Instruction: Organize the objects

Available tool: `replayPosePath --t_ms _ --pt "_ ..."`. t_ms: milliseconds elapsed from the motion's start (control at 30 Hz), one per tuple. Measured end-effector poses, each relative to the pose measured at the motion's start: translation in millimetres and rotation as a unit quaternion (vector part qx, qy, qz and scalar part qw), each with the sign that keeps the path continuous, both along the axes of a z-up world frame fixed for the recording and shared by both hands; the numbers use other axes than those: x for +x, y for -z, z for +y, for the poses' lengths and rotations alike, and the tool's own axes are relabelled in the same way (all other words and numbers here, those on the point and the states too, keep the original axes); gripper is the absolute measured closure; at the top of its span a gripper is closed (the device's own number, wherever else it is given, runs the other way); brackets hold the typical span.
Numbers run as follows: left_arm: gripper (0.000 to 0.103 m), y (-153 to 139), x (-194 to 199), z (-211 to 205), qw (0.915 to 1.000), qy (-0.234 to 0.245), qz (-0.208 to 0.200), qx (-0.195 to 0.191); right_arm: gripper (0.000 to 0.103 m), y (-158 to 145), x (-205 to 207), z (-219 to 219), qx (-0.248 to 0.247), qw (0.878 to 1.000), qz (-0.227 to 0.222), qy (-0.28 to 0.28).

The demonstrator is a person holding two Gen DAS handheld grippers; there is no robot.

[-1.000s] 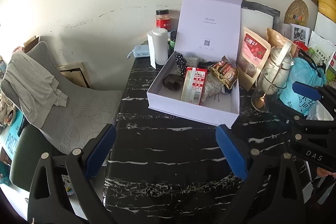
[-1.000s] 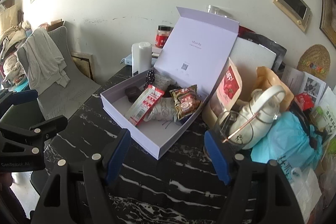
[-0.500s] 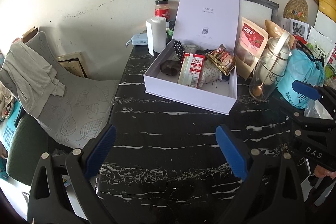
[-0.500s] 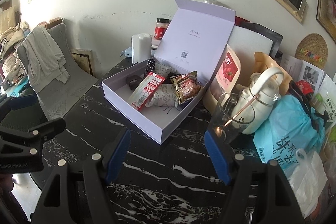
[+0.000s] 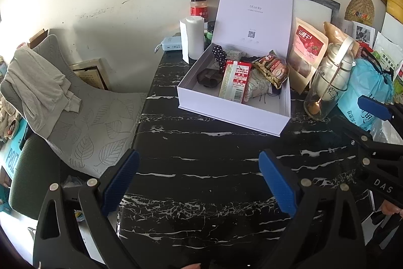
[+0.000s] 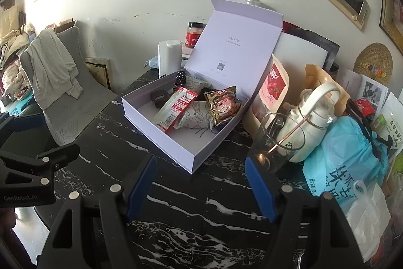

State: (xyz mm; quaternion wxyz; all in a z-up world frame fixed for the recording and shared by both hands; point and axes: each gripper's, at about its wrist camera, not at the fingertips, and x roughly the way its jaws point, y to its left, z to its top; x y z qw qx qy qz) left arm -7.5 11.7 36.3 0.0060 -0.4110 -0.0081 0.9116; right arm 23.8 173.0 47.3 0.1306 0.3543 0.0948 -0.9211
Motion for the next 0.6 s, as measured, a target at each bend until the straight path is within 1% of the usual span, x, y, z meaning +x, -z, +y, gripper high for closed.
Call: replayPosePath --t_ms 600 --pt "0.008 4.9 0.8 0.2 0.9999 0.005 -0.009 -0.003 0.03 3.8 1.1 -0.2 0.005 1.0 -0.009 0.003"
